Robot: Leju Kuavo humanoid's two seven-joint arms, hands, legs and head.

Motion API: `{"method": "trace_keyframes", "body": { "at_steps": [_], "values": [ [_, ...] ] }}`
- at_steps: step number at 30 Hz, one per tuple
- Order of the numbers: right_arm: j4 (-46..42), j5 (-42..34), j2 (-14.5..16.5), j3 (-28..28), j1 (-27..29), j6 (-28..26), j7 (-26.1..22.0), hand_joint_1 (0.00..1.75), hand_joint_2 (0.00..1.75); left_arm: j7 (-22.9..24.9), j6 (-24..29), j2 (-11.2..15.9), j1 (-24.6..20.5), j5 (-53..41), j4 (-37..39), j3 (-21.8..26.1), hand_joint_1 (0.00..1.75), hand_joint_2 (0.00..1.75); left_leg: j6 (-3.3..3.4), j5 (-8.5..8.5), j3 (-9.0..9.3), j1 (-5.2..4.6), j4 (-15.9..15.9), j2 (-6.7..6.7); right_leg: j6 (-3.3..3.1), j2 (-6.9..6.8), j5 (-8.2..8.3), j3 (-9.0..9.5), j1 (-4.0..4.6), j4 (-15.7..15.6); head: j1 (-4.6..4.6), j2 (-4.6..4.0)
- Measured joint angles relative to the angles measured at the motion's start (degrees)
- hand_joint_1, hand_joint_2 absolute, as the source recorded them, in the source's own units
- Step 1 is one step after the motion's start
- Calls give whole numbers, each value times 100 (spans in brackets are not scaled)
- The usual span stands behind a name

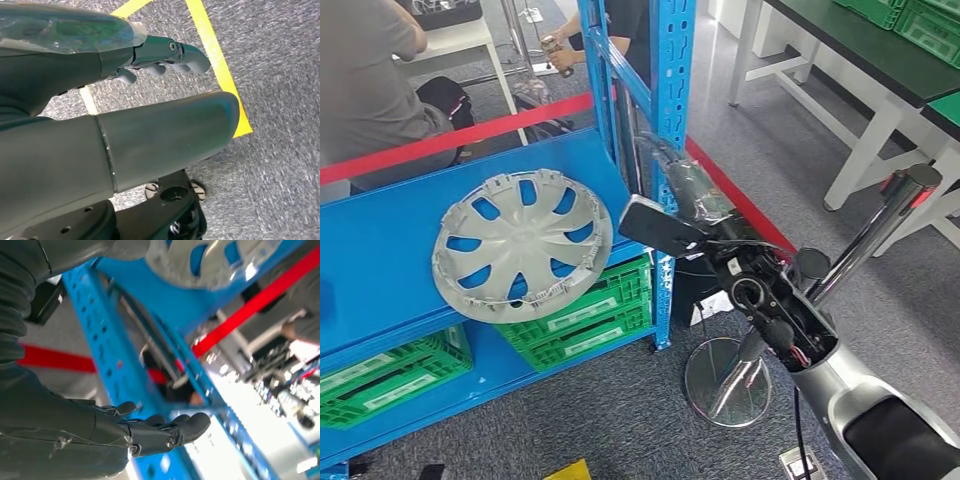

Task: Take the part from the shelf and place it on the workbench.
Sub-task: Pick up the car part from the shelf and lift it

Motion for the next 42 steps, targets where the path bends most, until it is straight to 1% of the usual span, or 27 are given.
{"method": "trace_keyframes", "body": {
  "at_steps": [2,5,11,18,25,28,33,38,42],
  "values": [
    [338,-115,43,53,-152,23,-111,0,175,33,-18,-6,-29,-32,0,-2,0,0,0,0,-2,0,0,-6,0,-7,0,0,0,-1,1,0],
    [888,-91,95,139,-385,-16,-257,0,175,78,-49,-11,-72,-73,0,-10,0,0,0,1,-4,0,1,-18,2,-16,-1,4,0,-4,0,0],
    [1716,-4,265,291,-637,-88,-410,0,175,95,-63,-21,-118,-81,0,-78,0,0,1,1,-4,0,1,-35,11,-29,-7,12,0,-12,3,0],
    [2268,49,568,456,-833,-73,-459,0,175,99,-92,-24,-133,-81,0,-108,0,0,1,0,-4,0,1,-37,13,-29,-9,13,0,-14,2,0],
    [2693,17,726,551,-941,-58,-544,0,175,99,-96,-24,-137,-81,0,-144,0,0,1,0,-4,0,0,-38,12,-30,-9,13,0,-14,2,0],
    [2923,-59,819,615,-1005,6,-698,0,175,100,-100,-24,-140,-81,0,-145,0,0,1,0,-3,0,0,-38,12,-30,-9,14,0,-14,2,0],
    [3430,-60,1085,789,-1161,2,-1006,0,175,128,-100,-30,-147,-73,0,-145,0,0,1,0,-3,1,0,-38,12,-30,-9,14,1,-14,1,0],
    [3885,-56,1471,998,-1286,40,-1258,0,175,144,-68,-54,-135,-21,0,-146,0,0,0,0,-3,2,-1,-37,11,-30,-10,13,4,-14,2,0],
    [4107,-56,1809,1239,-1276,116,-1316,0,175,143,-50,-82,-128,-13,0,-148,0,0,0,0,-3,4,-2,-39,10,-30,-15,11,5,-14,0,0]
  ]
}}
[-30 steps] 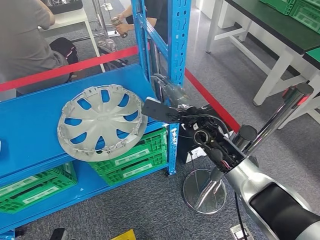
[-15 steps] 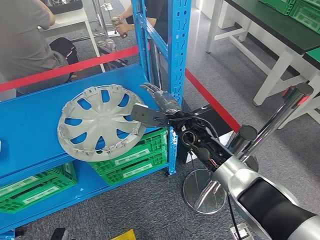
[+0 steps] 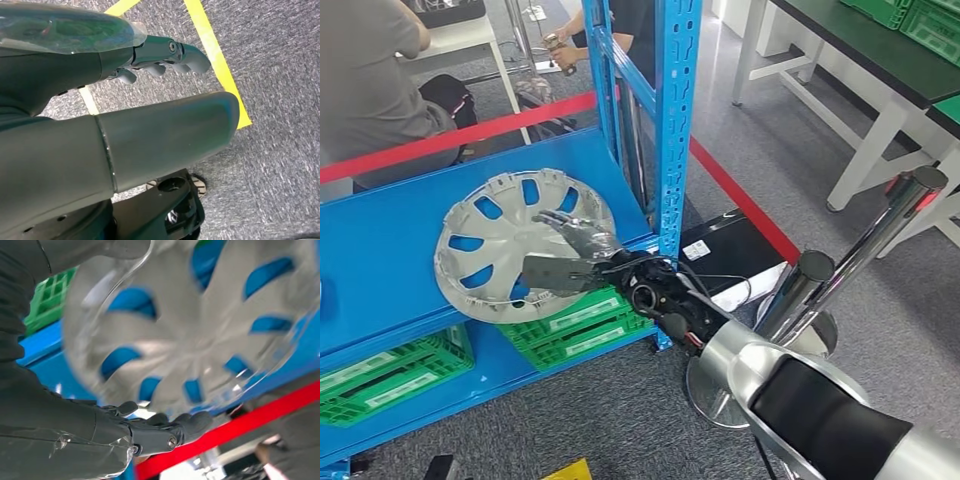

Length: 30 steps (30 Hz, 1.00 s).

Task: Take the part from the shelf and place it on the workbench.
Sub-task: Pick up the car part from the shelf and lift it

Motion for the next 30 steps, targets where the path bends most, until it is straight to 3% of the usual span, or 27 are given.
{"method": "trace_keyframes", "body": {
  "at_steps": [19,24,30],
  "values": [
    [211,-197,387,586,137,282,-13,0,175,1,11,-69,31,28,0,-2,0,0,0,0,3,0,1,-2,-1,0,-3,3,-1,-1,2,0],
    [86,-276,348,665,147,272,109,0,175,8,40,-85,35,72,0,-2,0,0,0,0,6,1,1,1,-1,2,-3,0,-1,-2,1,0],
    [-471,-312,35,681,155,226,448,0,175,-1,54,-90,66,144,0,-2,0,0,0,0,7,0,2,1,-1,3,-2,2,-4,-3,2,0]
  ]
}}
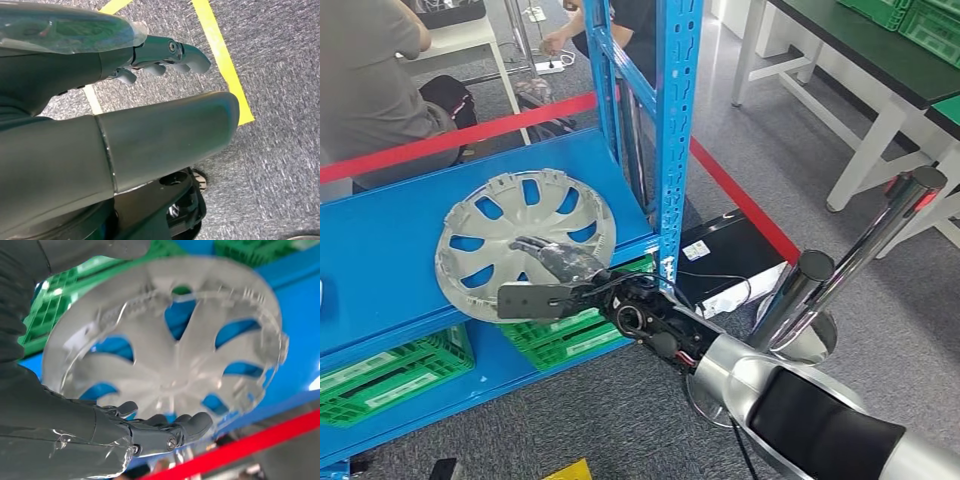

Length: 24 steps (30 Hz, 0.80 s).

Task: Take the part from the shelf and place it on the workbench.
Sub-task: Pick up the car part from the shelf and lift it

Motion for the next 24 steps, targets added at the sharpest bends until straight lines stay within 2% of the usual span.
{"method": "trace_keyframes", "body": {
  "at_steps": [11,18,24],
  "values": [
    [-1007,-165,-582,-221,-247,247,379,0,175,-82,8,-20,62,46,0,0,0,0,0,0,3,0,3,2,0,2,2,2,-1,-1,-1,0],
    [-800,-85,-817,-307,-239,228,267,0,175,-23,-45,-63,23,-14,0,-33,0,0,0,0,2,0,2,3,0,2,2,3,-1,-1,-1,0],
    [-430,75,-841,-281,-245,355,115,0,175,27,-52,-86,2,-4,0,-84,0,0,0,-1,2,0,2,4,0,0,2,5,0,-1,0,0]
  ]
}}
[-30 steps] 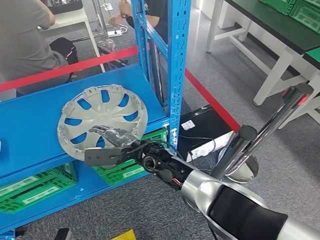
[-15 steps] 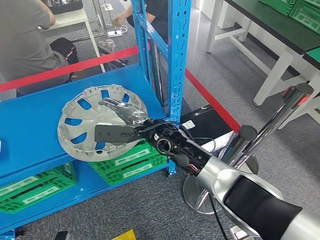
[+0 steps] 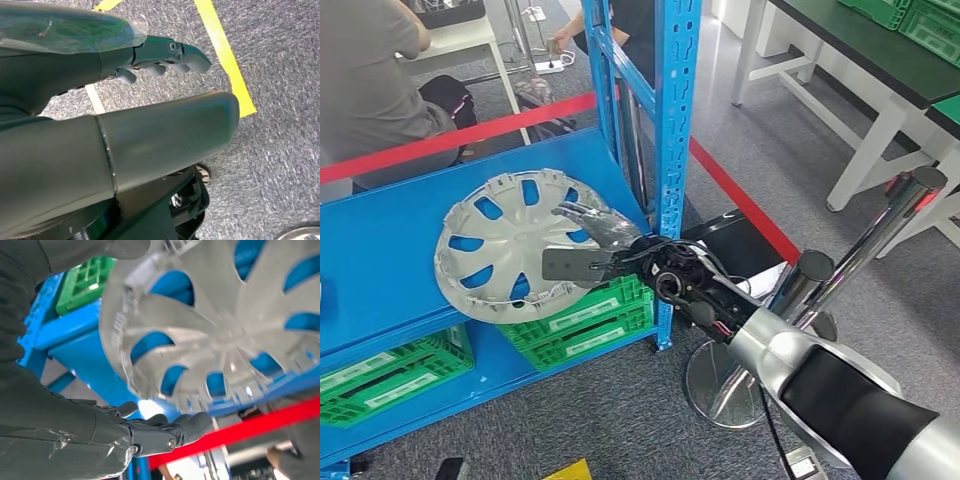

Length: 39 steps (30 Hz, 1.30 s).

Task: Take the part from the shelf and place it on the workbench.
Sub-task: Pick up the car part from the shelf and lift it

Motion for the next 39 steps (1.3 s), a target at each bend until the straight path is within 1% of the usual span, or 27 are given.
{"method": "trace_keyframes", "body": {
  "at_steps": [4,15,22,30,39],
  "values": [
    [235,42,42,39,3,23,-109,0,175,1,0,-14,-2,7,0,-5,0,0,0,0,0,0,-1,-1,0,-2,0,2,1,0,-1,0],
    [915,56,373,211,25,25,-301,0,175,11,2,-80,-4,8,0,-13,0,0,0,0,0,0,-3,-1,0,-2,-1,2,2,0,0,0],
    [1323,66,523,314,19,-1,-363,0,175,46,1,-113,-4,11,0,-26,0,0,0,0,0,0,-2,-1,0,-2,-1,4,2,0,0,0],
    [1631,137,811,437,-74,-28,-435,0,175,44,27,-143,21,79,0,-32,0,0,0,0,1,0,-2,-3,0,-1,-1,4,3,0,-1,0],
    [2079,364,871,513,-170,-192,-473,0,175,34,56,-171,61,100,0,-35,0,0,0,0,1,0,-2,-4,0,-1,-1,5,2,-1,-1,0]
  ]
}}
